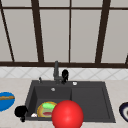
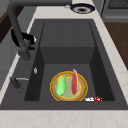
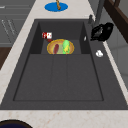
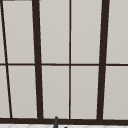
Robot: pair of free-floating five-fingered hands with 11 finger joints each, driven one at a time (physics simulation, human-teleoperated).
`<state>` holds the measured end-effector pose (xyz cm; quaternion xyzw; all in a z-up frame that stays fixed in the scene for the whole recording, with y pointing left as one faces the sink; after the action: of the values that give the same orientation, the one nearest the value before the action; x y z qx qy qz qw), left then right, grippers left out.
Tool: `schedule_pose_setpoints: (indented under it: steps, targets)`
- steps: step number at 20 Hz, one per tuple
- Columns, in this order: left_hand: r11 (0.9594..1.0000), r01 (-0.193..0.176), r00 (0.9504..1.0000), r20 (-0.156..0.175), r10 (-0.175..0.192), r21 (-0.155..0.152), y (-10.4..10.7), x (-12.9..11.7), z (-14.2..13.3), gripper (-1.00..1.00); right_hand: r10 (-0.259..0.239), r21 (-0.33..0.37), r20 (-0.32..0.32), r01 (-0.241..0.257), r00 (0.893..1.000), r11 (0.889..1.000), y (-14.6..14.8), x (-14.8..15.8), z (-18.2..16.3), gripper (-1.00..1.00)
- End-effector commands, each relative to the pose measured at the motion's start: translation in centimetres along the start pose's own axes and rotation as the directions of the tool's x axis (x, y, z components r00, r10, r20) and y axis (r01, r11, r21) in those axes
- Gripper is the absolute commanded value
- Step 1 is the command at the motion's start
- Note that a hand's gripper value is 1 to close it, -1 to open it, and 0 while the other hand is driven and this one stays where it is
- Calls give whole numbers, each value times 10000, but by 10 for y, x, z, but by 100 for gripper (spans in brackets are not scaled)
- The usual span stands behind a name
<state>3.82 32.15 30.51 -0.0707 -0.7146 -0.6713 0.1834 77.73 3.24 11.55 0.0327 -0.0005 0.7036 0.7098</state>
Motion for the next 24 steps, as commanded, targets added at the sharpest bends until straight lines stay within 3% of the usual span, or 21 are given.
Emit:
schedule_pose_setpoints:
  steps: [1,3,4,5,9,10,13,19,22,24]
  targets:
    - [10000,0,10000,0,0,0,0,0,0,0,20,-718,-163,-32,9999,9974,4,-10,9,100]
    - [10000,0,10000,0,0,0,0,0,0,0,74,-830,-10,-75,10000,9965,5,-20,9,100]
    - [10000,0,10000,0,0,0,0,0,0,0,166,-954,-7,-166,9999,9953,7,-22,5,-100]
    - [10000,0,10000,0,0,0,0,0,0,0,-95,-943,-3,95,10000,9955,8,-22,3,-100]
    - [10000,0,10000,0,0,0,0,0,0,0,-83,-381,793,114,9968,9992,7,-21,26,-100]
    - [10000,0,10000,0,0,0,0,0,0,0,-173,-43,800,177,9966,9998,3,-19,30,-100]
    - [10000,0,10000,0,0,0,0,0,0,0,-127,87,734,121,9972,9999,1,-18,34,-100]
    - [10000,0,10000,0,0,0,0,0,0,0,-82,107,654,75,9978,9999,1,-23,36,-100]
    - [10000,0,10000,0,0,0,0,0,0,0,-12,-476,488,35,9988,9989,-15,-19,11,-100]
    - [10000,0,10000,0,0,0,0,0,0,0,-95,-499,235,106,9997,9987,-14,-14,6,-100]
